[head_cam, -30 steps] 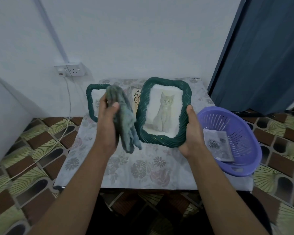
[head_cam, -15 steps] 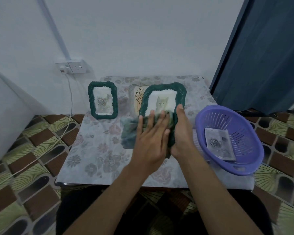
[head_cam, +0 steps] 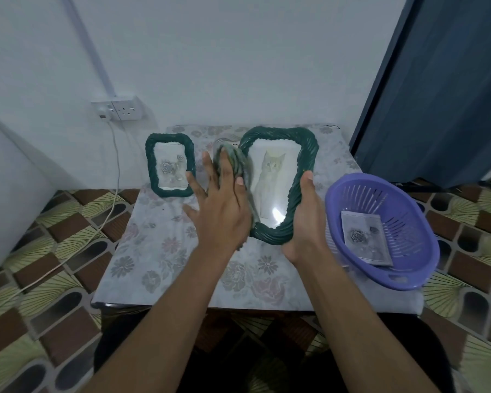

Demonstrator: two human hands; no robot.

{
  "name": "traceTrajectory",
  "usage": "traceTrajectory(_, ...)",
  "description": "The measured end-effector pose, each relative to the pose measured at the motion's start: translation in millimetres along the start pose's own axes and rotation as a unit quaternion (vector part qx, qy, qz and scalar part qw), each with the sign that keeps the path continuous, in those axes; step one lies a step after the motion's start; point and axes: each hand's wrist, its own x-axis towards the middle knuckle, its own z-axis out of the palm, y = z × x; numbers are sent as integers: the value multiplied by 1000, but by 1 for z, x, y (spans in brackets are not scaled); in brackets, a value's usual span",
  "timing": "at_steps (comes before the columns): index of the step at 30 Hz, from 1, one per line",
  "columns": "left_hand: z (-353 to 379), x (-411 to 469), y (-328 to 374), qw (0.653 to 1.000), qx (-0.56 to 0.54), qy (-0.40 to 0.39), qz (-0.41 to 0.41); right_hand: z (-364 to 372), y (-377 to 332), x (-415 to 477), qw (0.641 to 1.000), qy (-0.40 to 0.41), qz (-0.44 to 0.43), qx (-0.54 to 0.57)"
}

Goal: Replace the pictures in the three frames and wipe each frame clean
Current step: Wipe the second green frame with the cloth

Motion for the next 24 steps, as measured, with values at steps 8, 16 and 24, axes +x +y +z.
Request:
traceTrajectory(8, 18, -34, 11, 994, 55, -5, 92, 1, 6, 0, 1000, -2, -15, 25)
traceTrajectory(16, 3, -9, -9, 996, 64, -9, 63, 1, 4, -3, 1000, 0, -8, -5)
traceTrajectory(24, 4, -19, 2, 998, 43, -13, 51, 2, 7, 0, 1000, -1, 3, 15)
